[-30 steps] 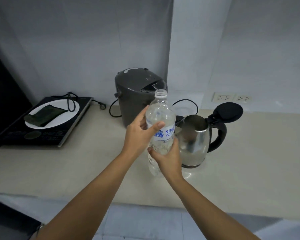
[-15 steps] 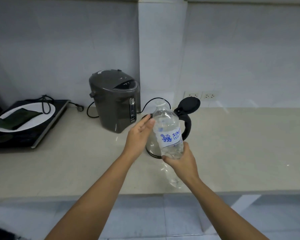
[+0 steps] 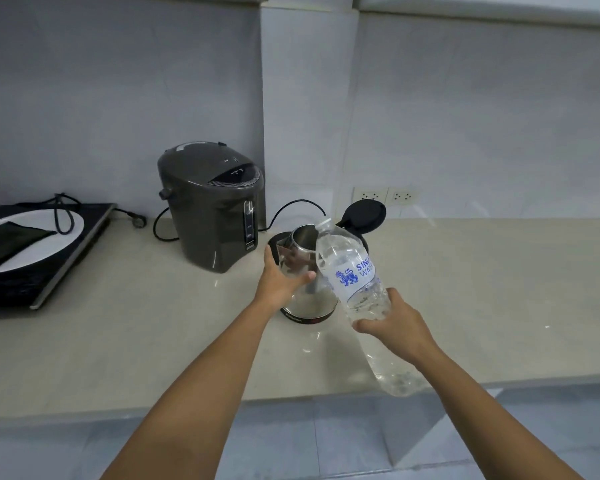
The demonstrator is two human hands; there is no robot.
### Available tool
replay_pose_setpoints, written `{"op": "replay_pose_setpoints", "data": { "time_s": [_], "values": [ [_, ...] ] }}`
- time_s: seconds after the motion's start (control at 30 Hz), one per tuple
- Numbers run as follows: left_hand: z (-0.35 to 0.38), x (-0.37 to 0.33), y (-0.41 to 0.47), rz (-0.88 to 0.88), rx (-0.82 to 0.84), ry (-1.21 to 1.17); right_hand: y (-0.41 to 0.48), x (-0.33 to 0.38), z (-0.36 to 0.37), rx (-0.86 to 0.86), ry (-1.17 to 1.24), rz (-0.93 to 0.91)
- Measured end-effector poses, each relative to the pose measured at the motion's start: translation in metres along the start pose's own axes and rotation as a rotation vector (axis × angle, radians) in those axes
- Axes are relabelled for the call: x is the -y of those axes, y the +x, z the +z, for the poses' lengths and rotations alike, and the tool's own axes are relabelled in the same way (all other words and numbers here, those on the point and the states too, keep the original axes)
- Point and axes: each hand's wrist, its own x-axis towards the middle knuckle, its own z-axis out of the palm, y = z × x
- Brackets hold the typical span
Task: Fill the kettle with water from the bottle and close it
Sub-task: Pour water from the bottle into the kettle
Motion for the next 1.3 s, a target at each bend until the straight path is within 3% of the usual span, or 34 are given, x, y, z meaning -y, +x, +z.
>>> {"op": "replay_pose_setpoints", "data": {
  "time_s": [0.33, 0.8, 1.3],
  "values": [
    [0.010, 0.018, 0.028, -0.002, 0.068, -0.073, 0.007, -0.014, -0.019, 0.023, -0.102, 0.134],
    [0.024, 0.027, 0.027, -0.014, -0.113, -0.071, 0.030, -0.003, -0.033, 0.076, -0.329, 0.103],
    [0.021, 0.033, 0.033, 0.041, -0.040, -0.044, 0.043, 0.000, -0.046, 0.067, -0.527, 0.061]
  ]
}}
